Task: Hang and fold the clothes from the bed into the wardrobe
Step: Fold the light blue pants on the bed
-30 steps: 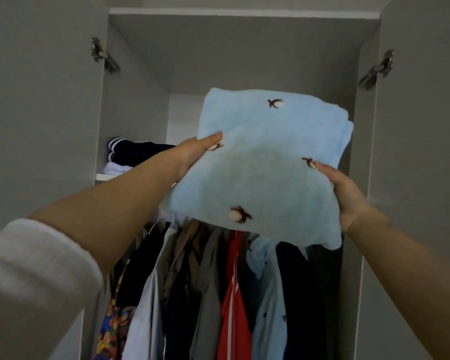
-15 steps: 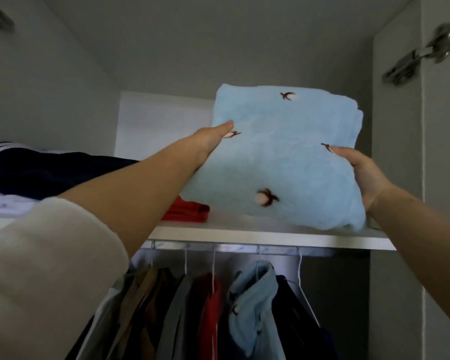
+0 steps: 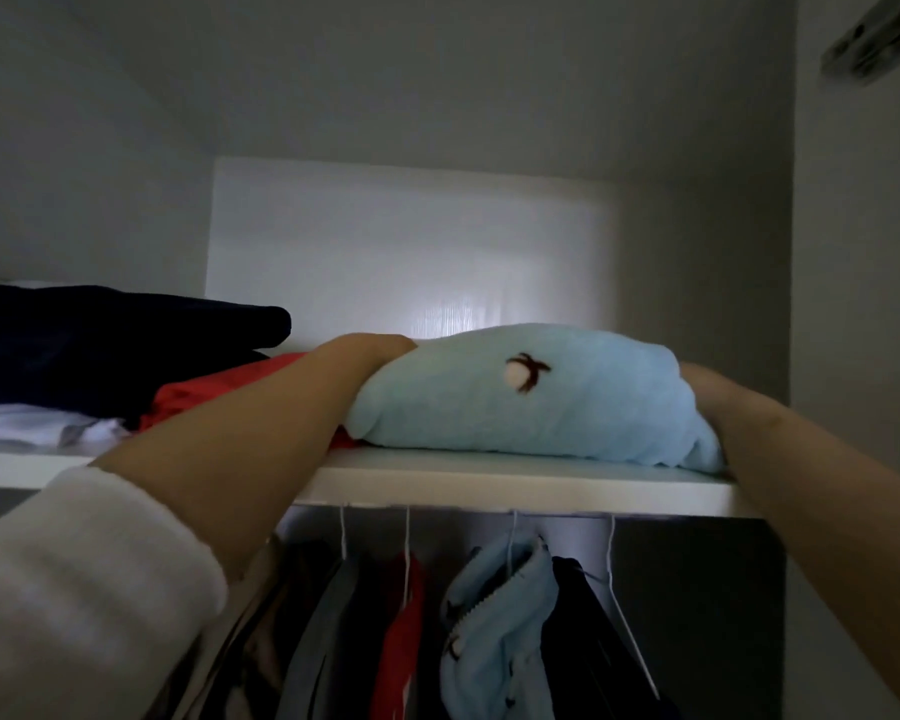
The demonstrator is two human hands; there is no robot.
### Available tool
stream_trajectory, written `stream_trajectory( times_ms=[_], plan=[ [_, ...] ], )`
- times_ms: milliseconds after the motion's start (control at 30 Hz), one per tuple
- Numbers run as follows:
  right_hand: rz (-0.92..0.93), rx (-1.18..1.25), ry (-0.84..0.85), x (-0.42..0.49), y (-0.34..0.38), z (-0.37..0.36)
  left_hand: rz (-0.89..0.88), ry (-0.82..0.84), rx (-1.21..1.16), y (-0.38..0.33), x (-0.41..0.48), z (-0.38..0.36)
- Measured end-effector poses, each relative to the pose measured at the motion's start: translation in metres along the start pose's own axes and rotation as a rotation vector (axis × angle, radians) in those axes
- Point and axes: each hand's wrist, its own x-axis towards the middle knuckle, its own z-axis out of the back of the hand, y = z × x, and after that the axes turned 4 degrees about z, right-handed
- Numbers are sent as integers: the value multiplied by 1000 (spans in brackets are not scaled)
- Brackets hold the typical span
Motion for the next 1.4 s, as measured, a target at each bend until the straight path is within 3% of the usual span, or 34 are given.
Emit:
stream_trajectory(
  times_ms=[133, 200, 300, 367, 400, 467, 533, 600, 633, 800, 900, 967, 1067, 1133, 1267, 1400],
  plan=[
    [380, 146, 224, 25, -22, 33, -3, -65, -34, -3, 1, -1],
    [547, 160, 118, 20, -31, 43, -32, -217, -129, -5, -5, 0],
    [781, 226, -240, 1, -33, 49, -239, -676, -386, -7, -26, 5],
    [1042, 290, -276, -15, -25, 51, -466, -871, -431, -18, -45, 14],
    [1156, 235, -239, -22, -19, 50, -579, -884, -399, -25, -50, 18],
    [1249, -89, -91, -30, -9, 44, -692, -736, -264, -42, -57, 16],
    [1142, -417, 118, -25, -8, 38, -579, -406, -103, -53, -53, 3],
    [1024, -506, 268, -20, -17, 33, -402, -152, 55, -57, -47, -11],
    [1008, -507, 294, -18, -20, 32, -354, -111, 107, -59, -45, -14],
    [946, -658, 322, -25, 5, 36, -280, -17, 184, -70, -38, 6],
    [1014, -588, 105, -16, 34, 34, -307, -242, 111, -72, -25, 25],
    [1004, -629, 121, -6, 36, 22, -300, -324, 59, -64, -12, 20],
    [942, -784, 396, 10, 17, -6, -155, 47, 9, -51, 12, -6],
    [937, -773, 450, 15, 14, -12, -95, 163, 41, -51, 24, -9],
    [901, -618, 464, 18, 15, -14, -96, 152, 81, -54, 34, -8],
    [823, -791, 360, 13, 12, -18, -112, 81, -15, -49, 29, -18]
  ],
)
